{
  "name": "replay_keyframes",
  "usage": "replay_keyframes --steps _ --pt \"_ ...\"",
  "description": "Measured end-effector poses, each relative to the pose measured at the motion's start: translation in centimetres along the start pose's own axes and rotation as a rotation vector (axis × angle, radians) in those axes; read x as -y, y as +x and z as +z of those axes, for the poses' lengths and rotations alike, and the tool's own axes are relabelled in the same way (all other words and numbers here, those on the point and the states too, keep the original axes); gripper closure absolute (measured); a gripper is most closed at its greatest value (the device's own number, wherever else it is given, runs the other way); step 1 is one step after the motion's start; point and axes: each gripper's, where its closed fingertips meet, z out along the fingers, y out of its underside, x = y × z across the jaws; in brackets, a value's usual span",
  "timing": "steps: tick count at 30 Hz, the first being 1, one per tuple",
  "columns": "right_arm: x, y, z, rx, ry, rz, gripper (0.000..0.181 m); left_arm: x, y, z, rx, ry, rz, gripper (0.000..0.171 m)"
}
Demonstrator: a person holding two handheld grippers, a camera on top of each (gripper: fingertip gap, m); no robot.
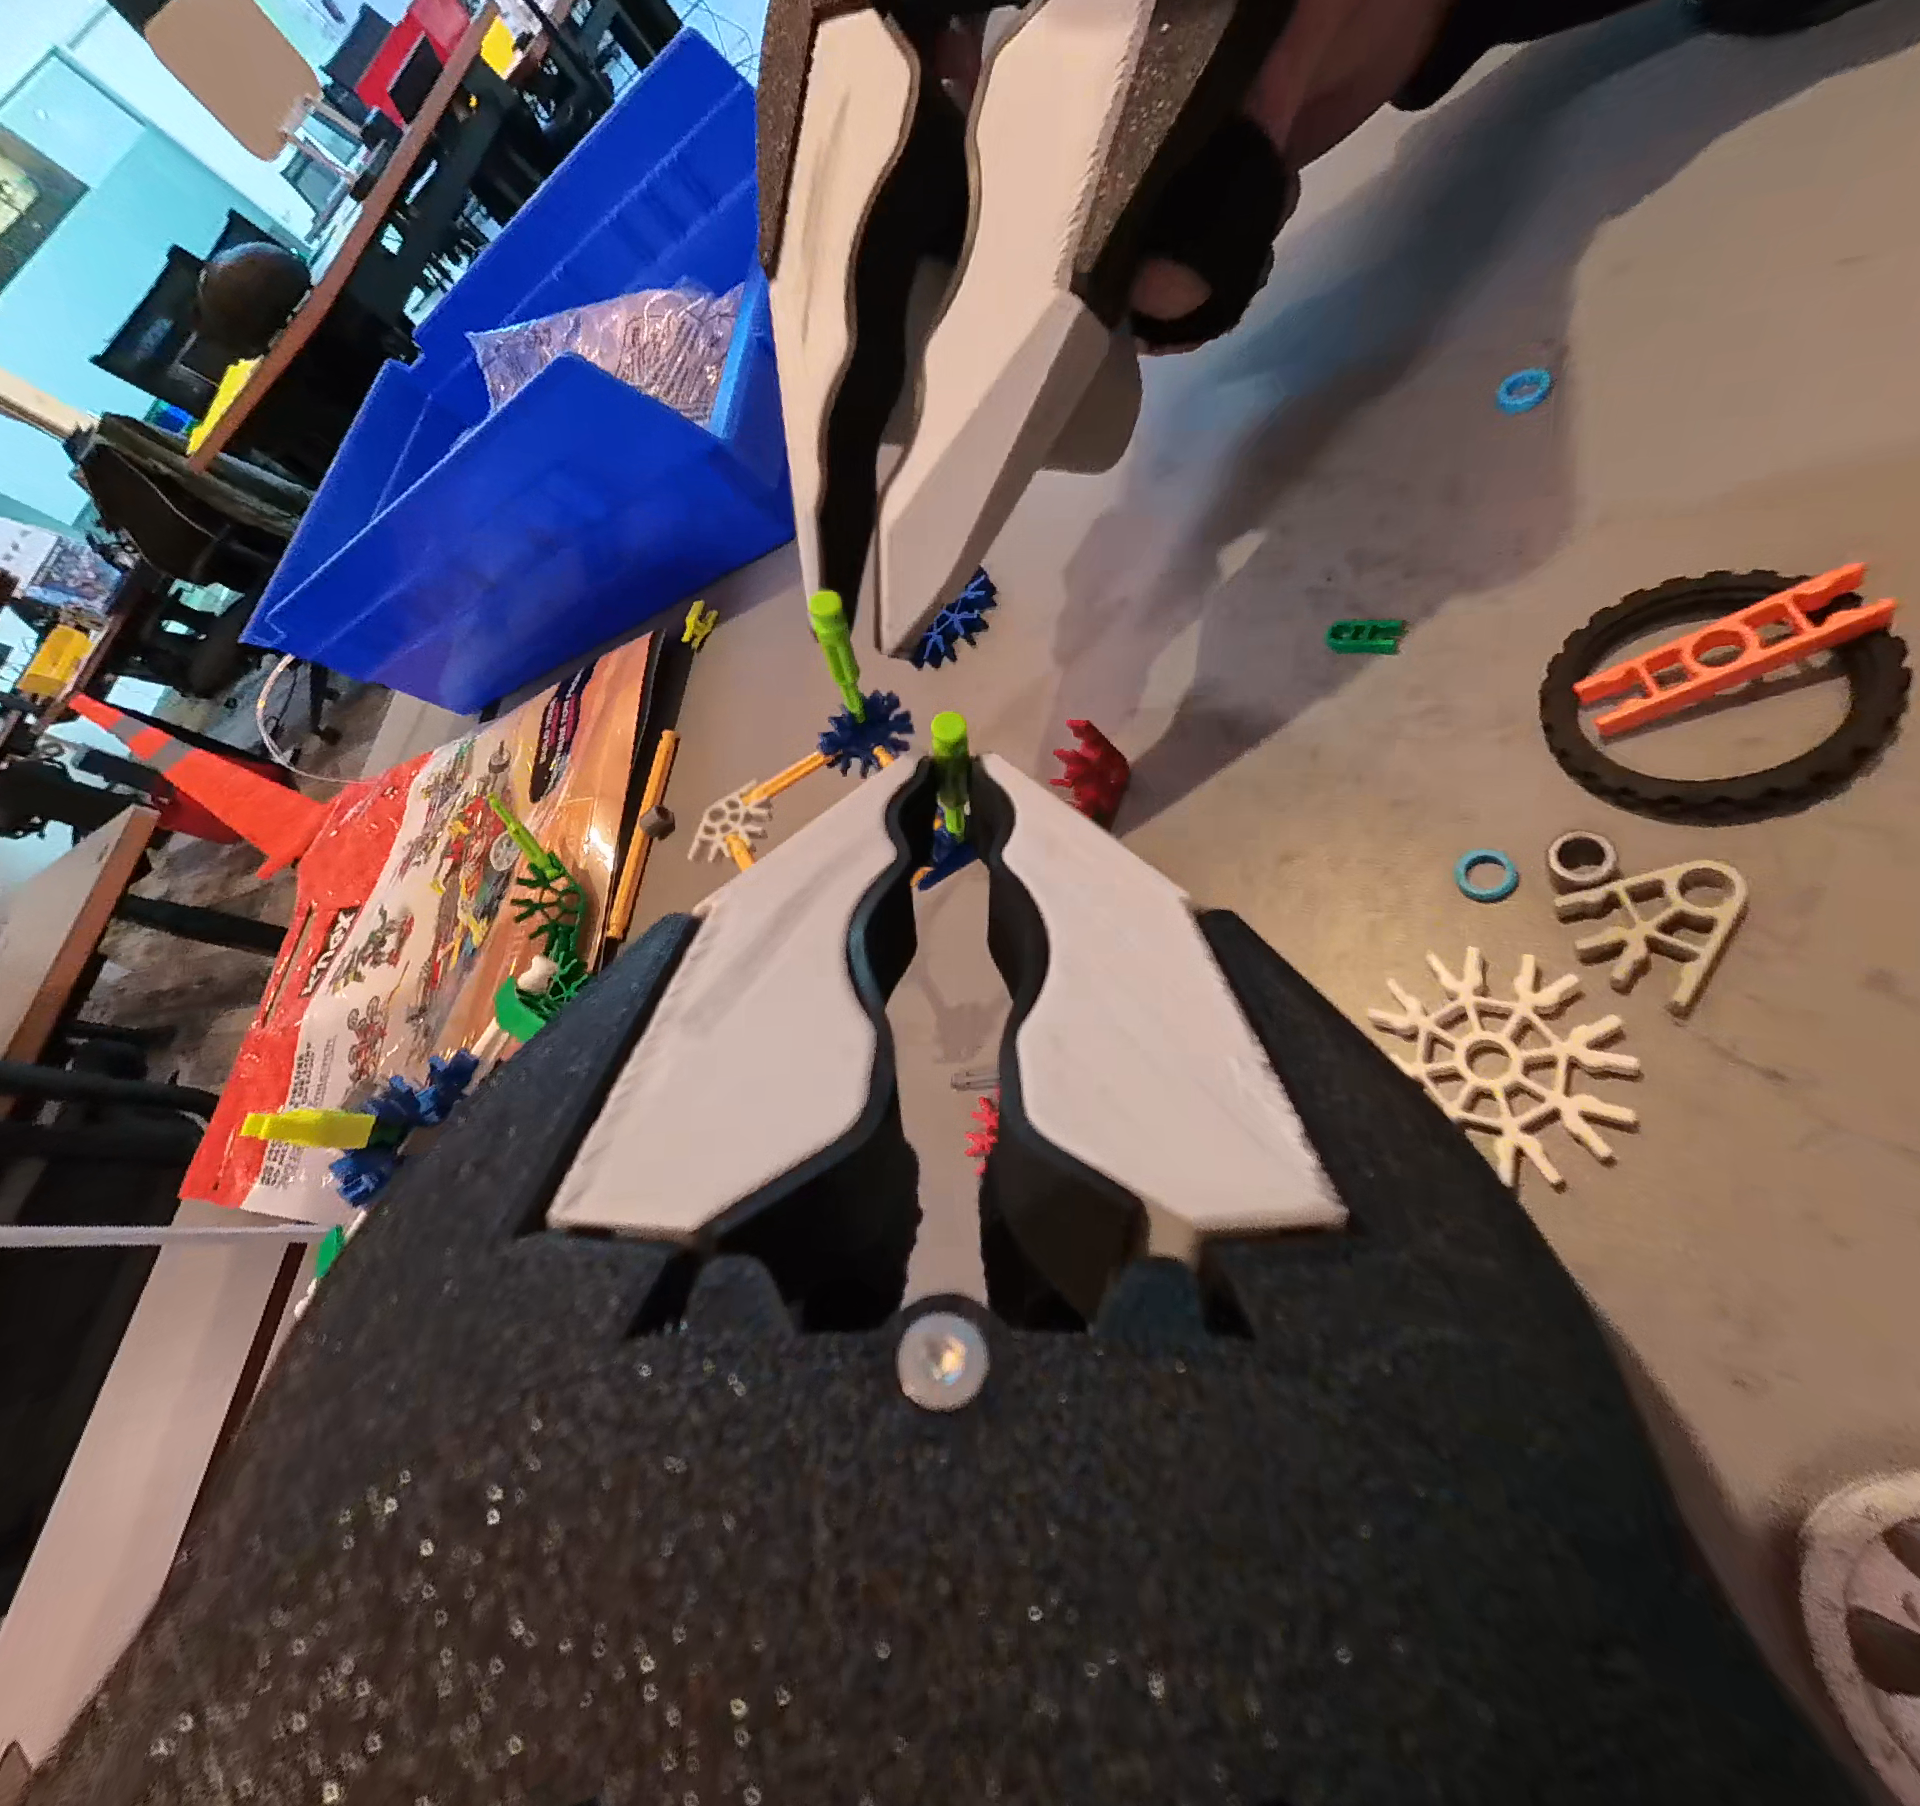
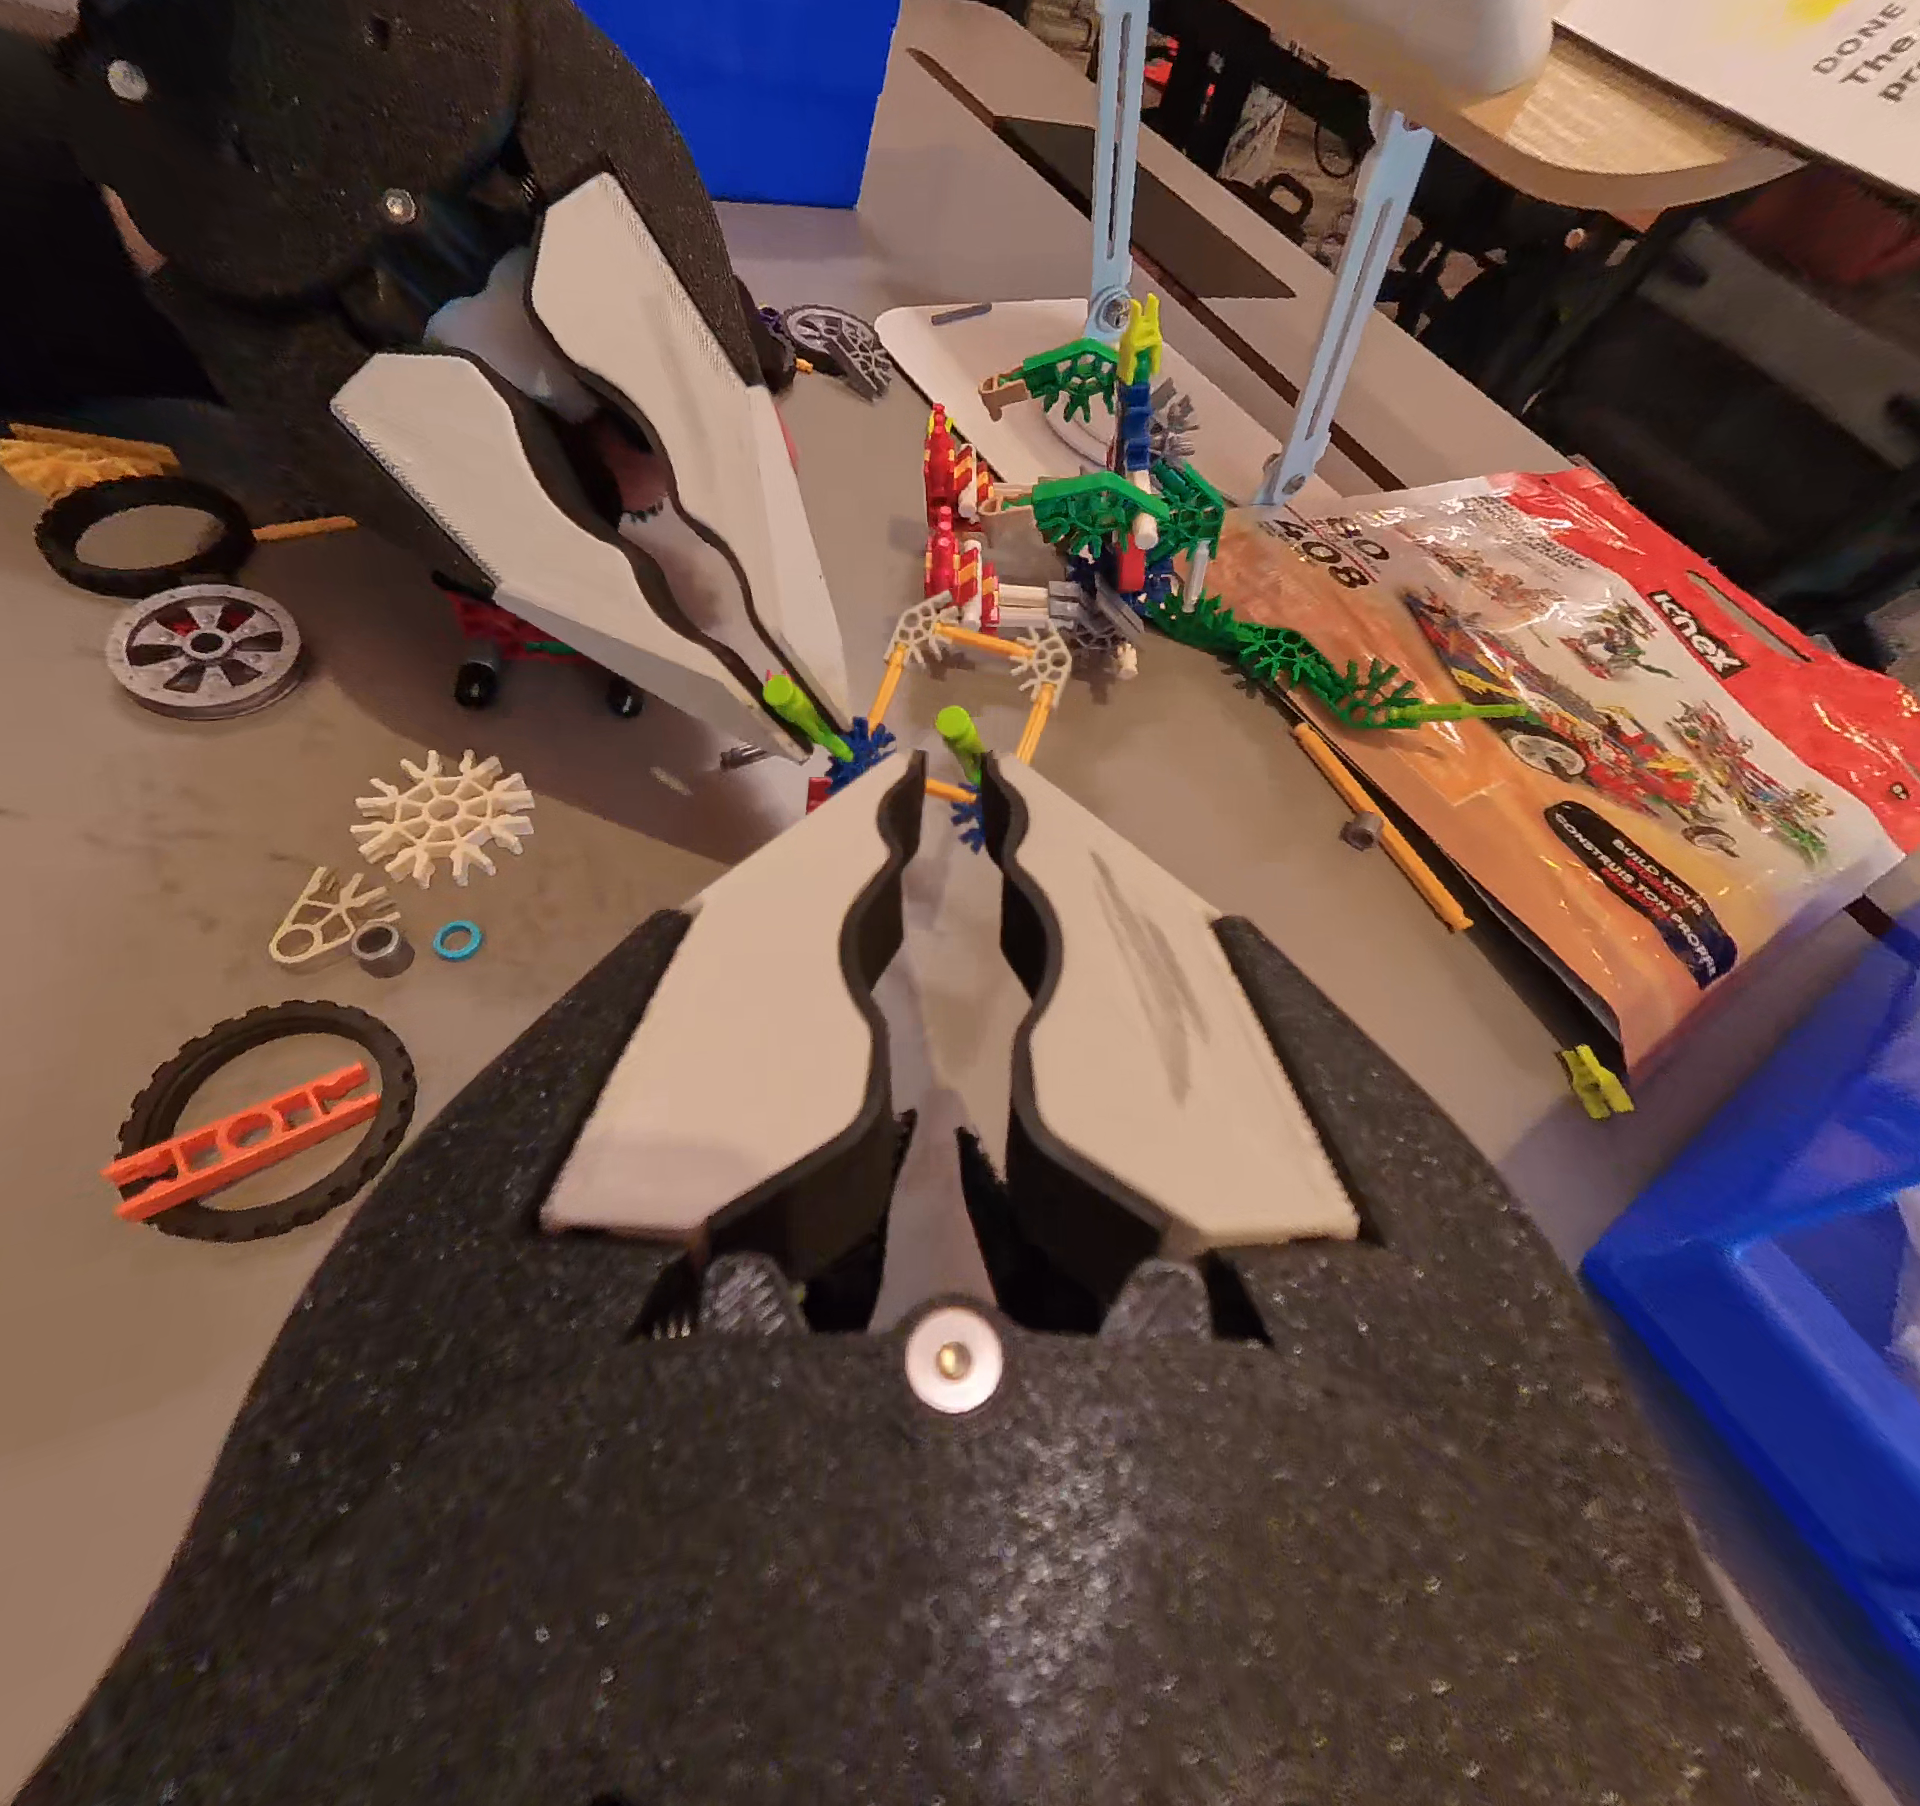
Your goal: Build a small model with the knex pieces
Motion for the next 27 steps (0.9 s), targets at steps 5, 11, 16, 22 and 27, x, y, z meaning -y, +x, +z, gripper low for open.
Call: replay_keyframes --steps 5,11,16,22,27 --pt "0.2 -0.3 -0.3 0.018 0.011 -0.014 0.176 -0.1 0.1 0.0 0.002 -0.002 0.024 0.169" --pt "-0.1 -0.4 -0.4 0.028 -0.008 -0.027 0.178 -0.6 -0.2 0.2 0.027 -0.033 0.052 0.169" --pt "-0.6 -0.9 -0.3 0.054 -0.028 -0.036 0.180 -1.0 -0.6 0.2 0.056 -0.054 0.072 0.169" --pt "-0.2 -0.4 -0.6 0.033 -0.012 -0.022 0.168 -0.7 -1.3 0.2 0.122 -0.058 0.141 0.169" --pt "0.6 0.0 -1.0 0.013 0.032 -0.018 0.163 -0.2 -1.4 0.1 0.148 -0.051 0.186 0.169"
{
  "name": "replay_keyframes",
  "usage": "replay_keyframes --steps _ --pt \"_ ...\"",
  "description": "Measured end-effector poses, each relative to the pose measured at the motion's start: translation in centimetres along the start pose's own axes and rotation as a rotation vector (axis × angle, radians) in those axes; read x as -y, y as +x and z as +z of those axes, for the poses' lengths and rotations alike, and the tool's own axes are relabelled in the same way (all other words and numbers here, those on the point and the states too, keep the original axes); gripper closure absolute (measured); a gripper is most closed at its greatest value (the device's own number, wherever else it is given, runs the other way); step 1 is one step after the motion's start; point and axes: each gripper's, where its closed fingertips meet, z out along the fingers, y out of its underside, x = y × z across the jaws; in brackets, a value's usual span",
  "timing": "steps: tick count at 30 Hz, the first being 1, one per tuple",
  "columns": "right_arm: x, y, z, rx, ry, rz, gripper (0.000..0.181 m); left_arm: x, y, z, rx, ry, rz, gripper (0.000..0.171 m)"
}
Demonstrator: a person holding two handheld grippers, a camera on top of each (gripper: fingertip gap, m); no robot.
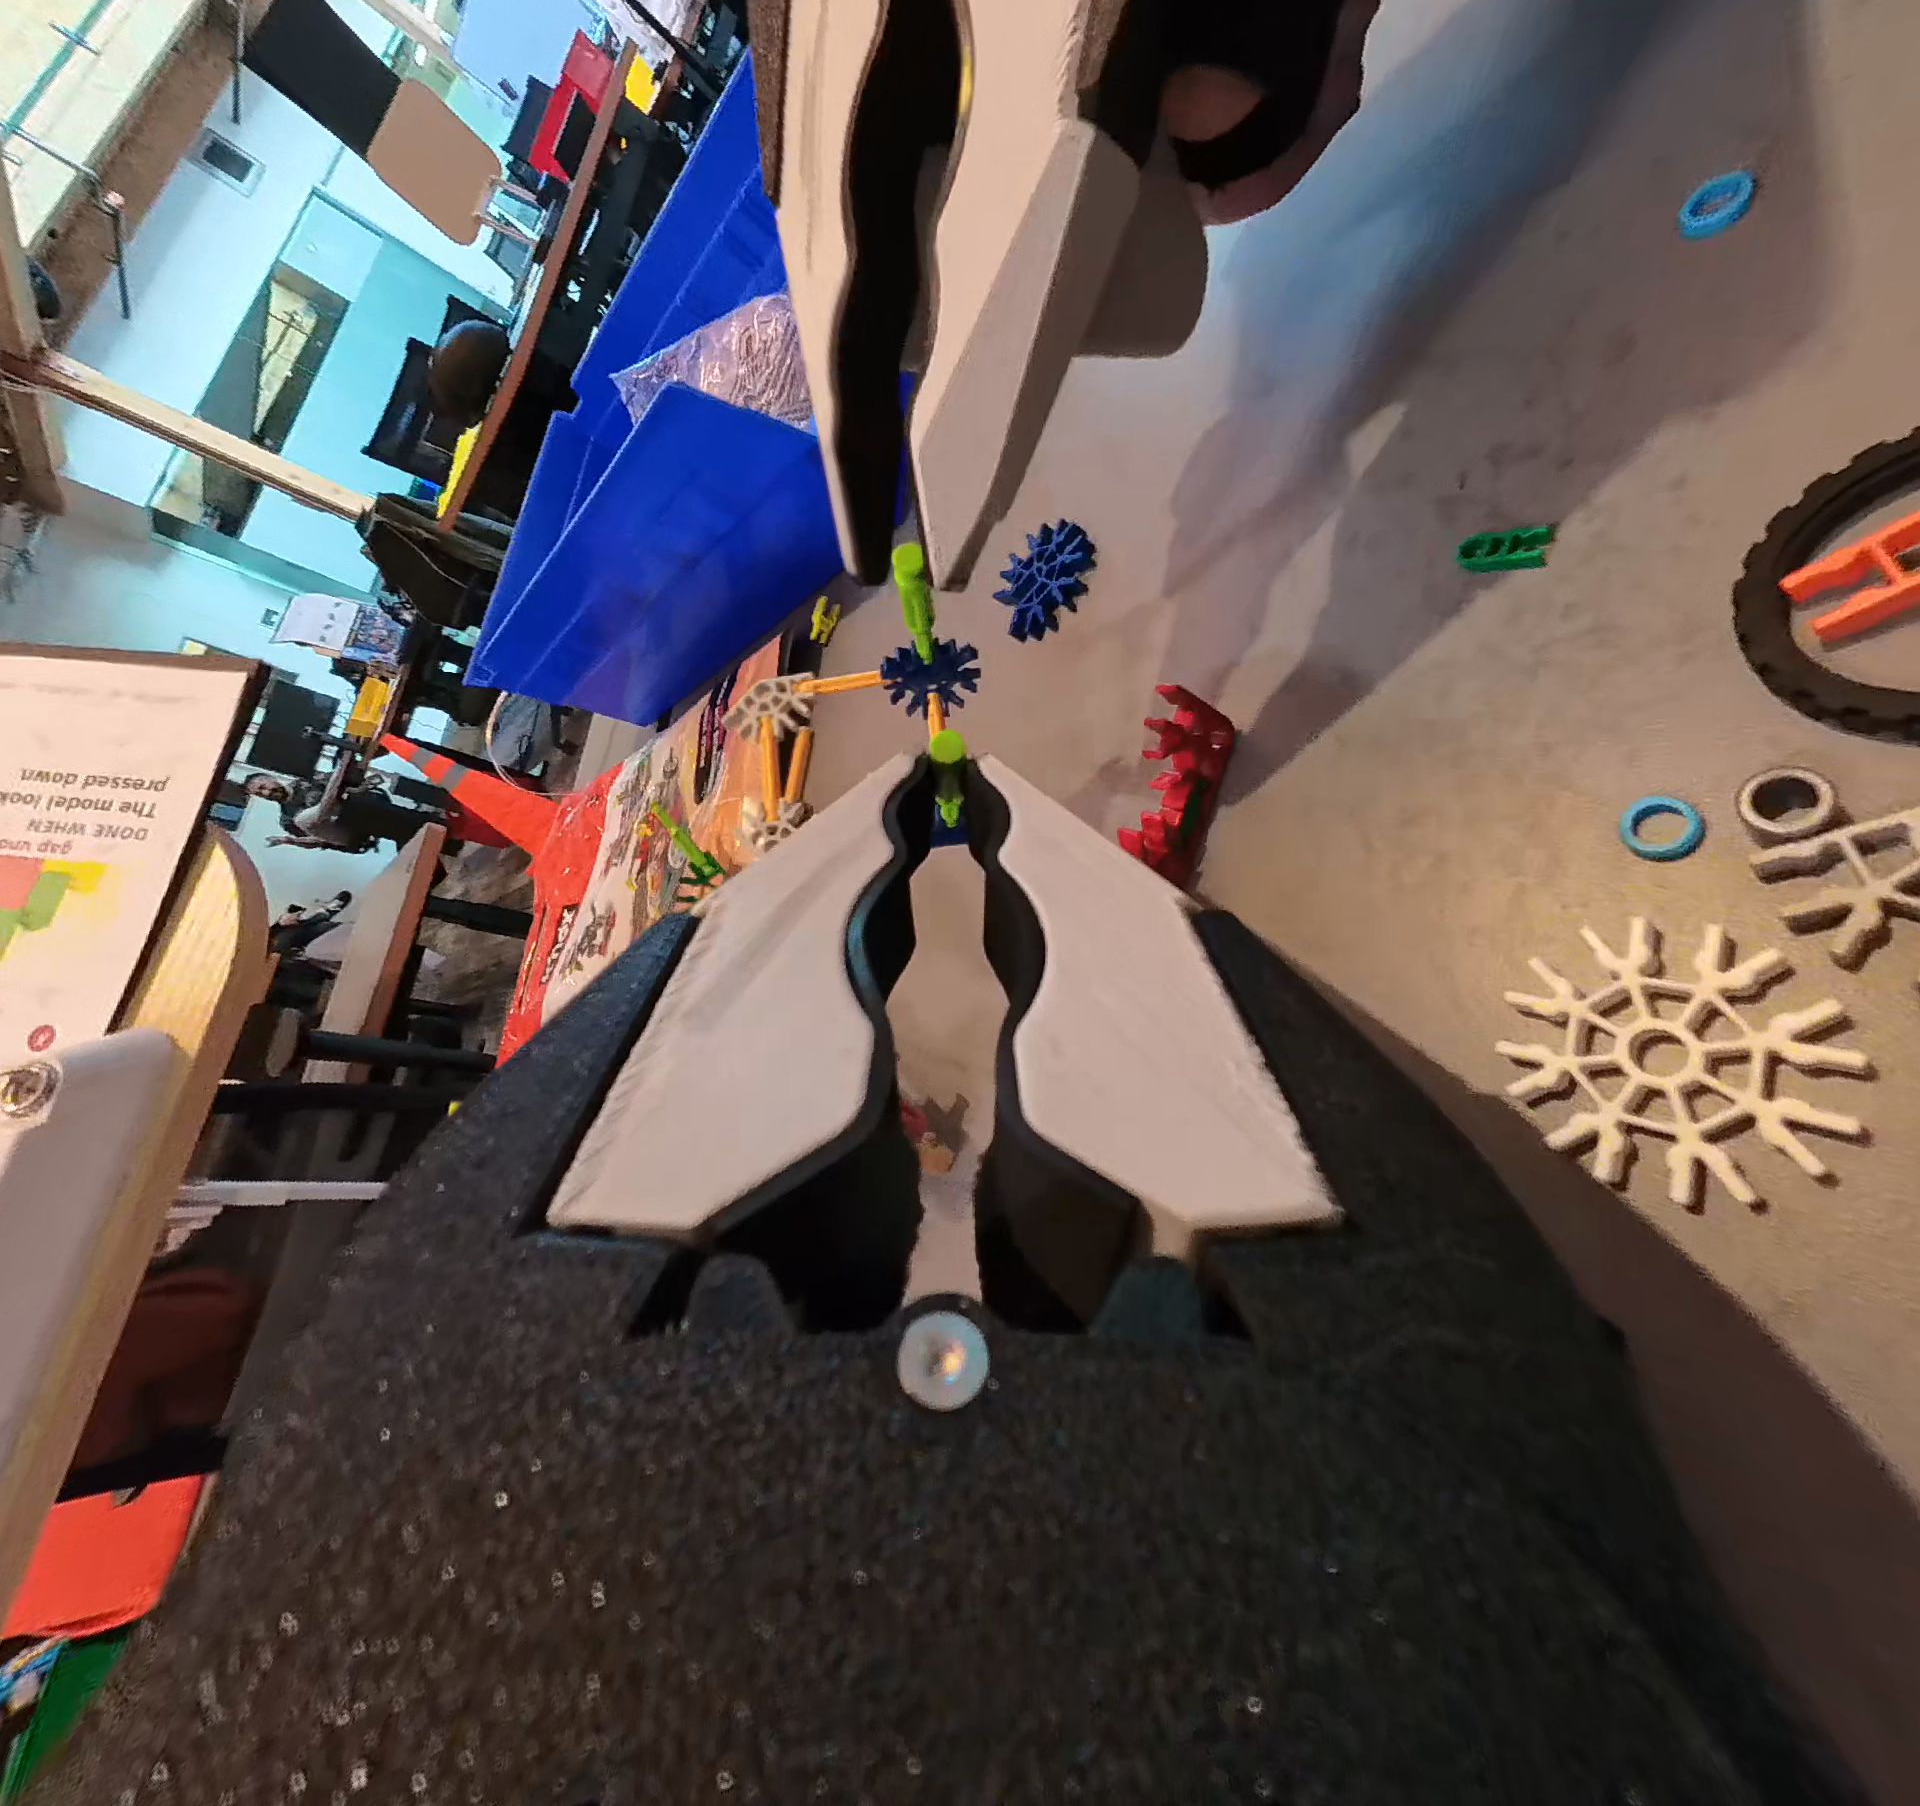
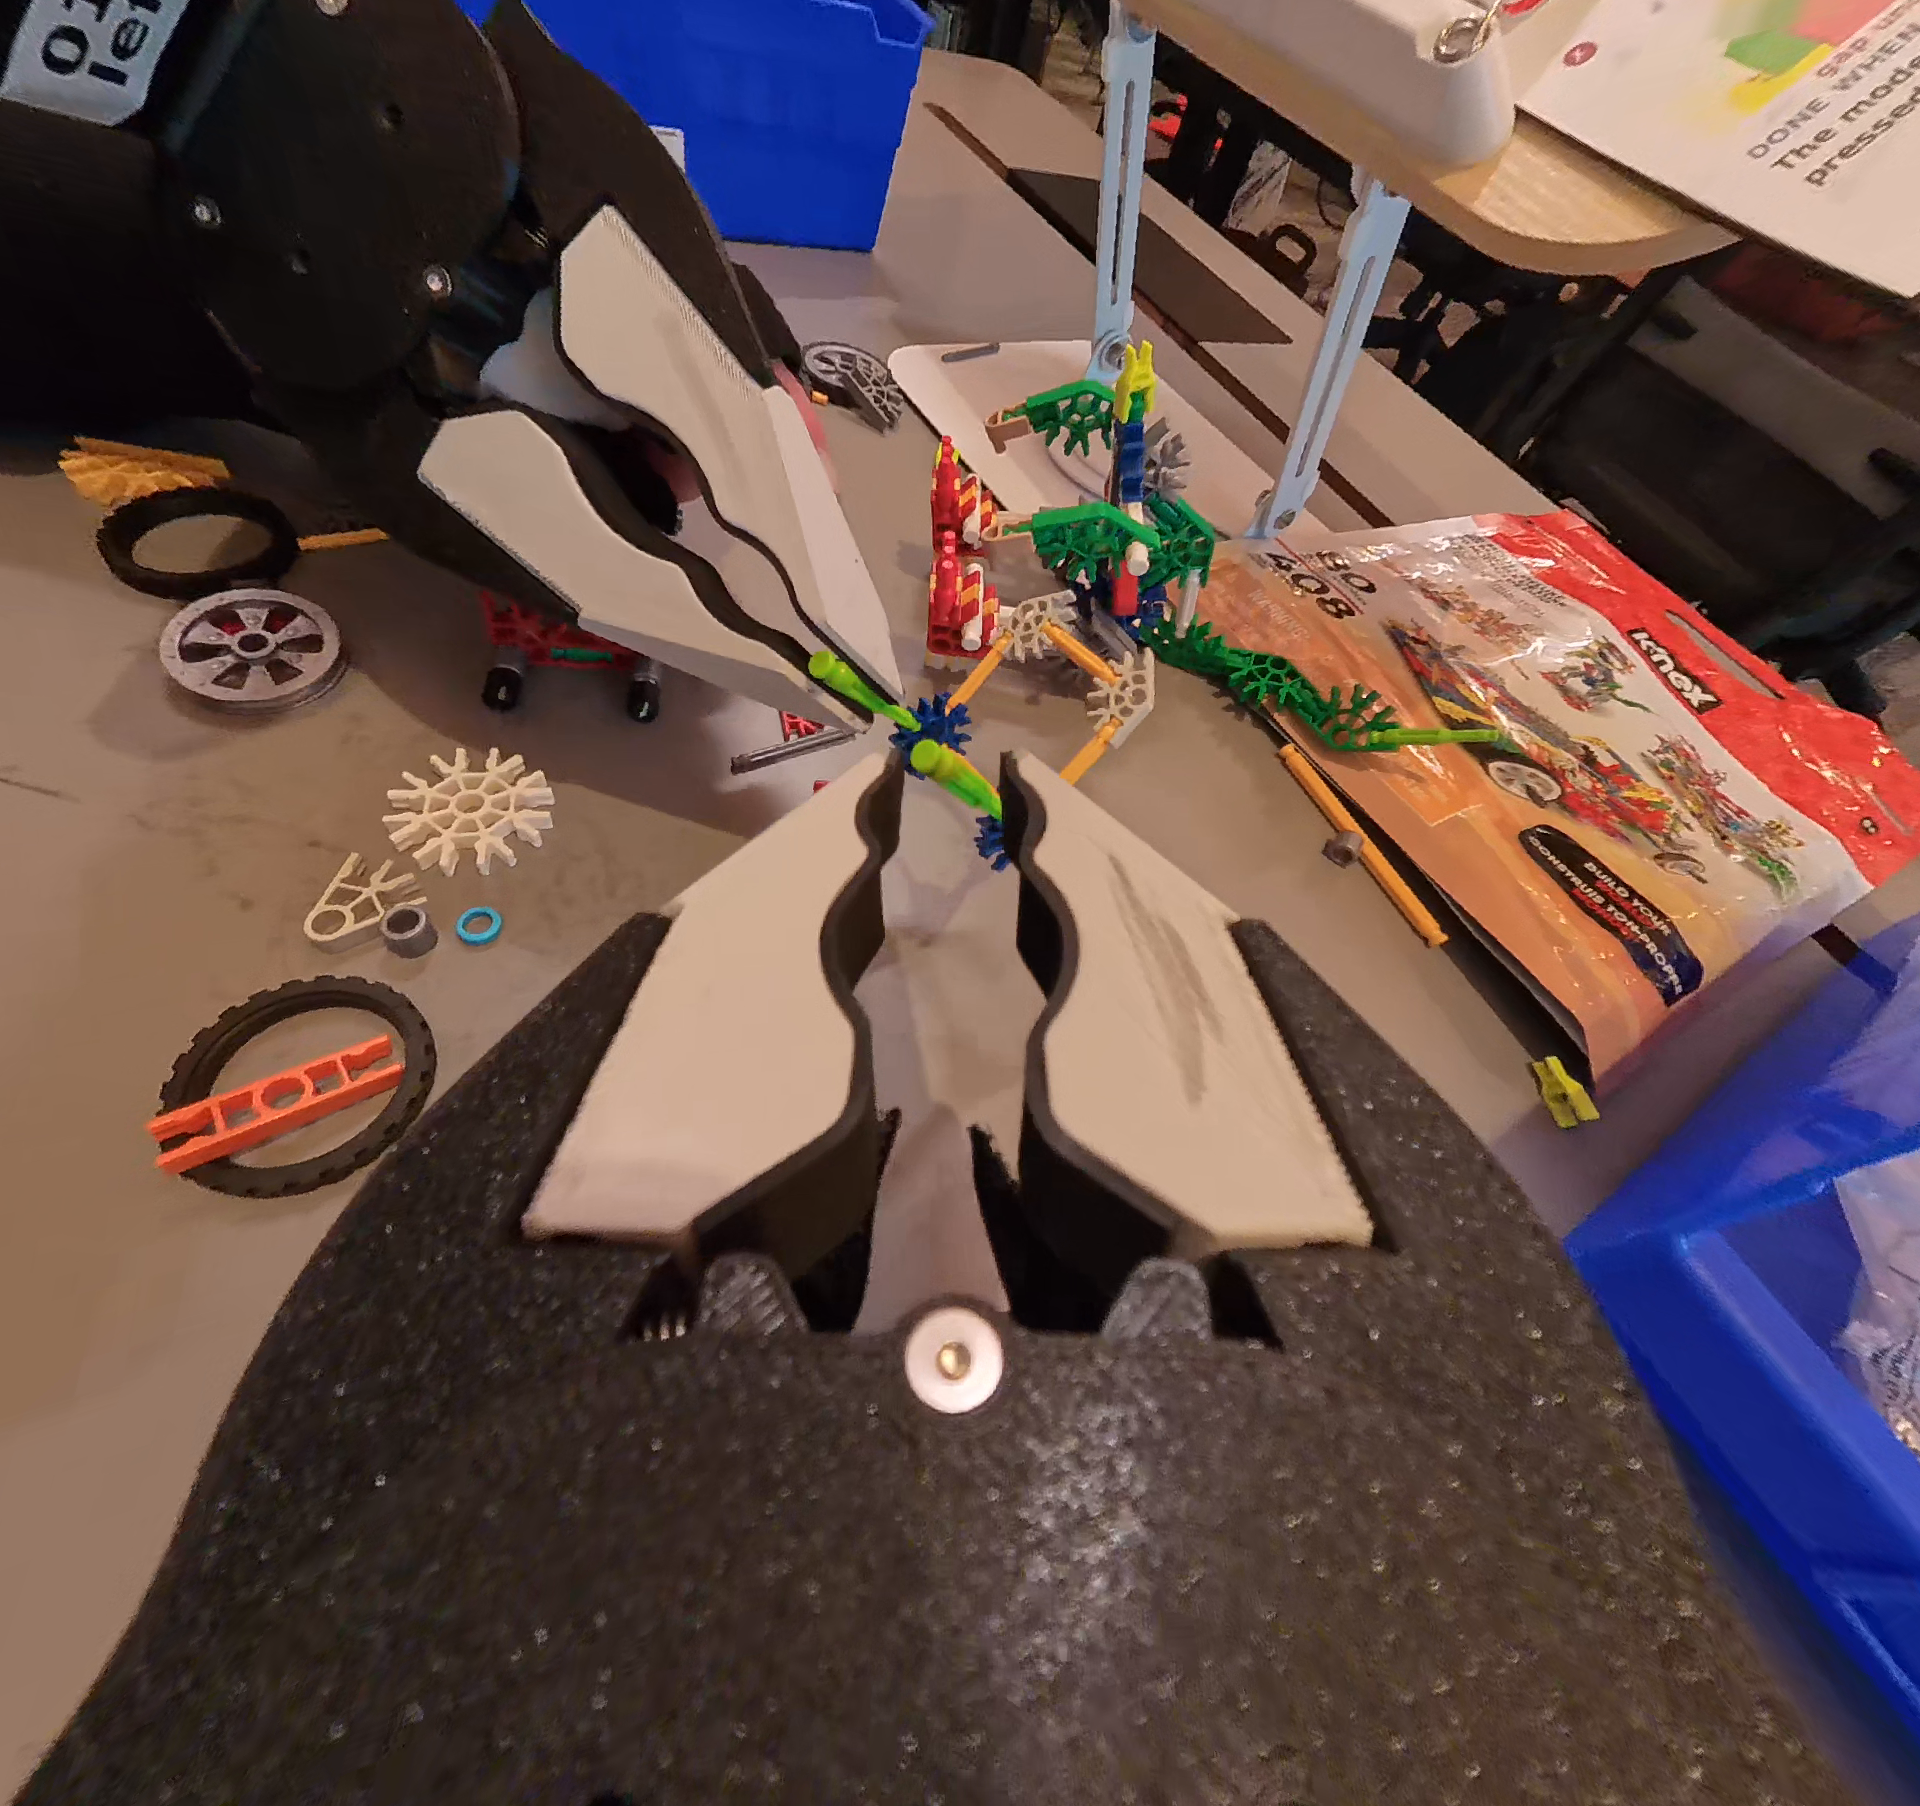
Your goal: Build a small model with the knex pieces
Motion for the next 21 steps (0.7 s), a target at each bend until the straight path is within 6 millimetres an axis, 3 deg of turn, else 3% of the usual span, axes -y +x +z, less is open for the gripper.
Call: replay_keyframes --steps 21 --pt "-0.1 -1.3 0.7 0.013 -0.018 -0.079 0.173 -0.4 -0.1 0.2 -0.007 -0.006 -0.037 0.169"
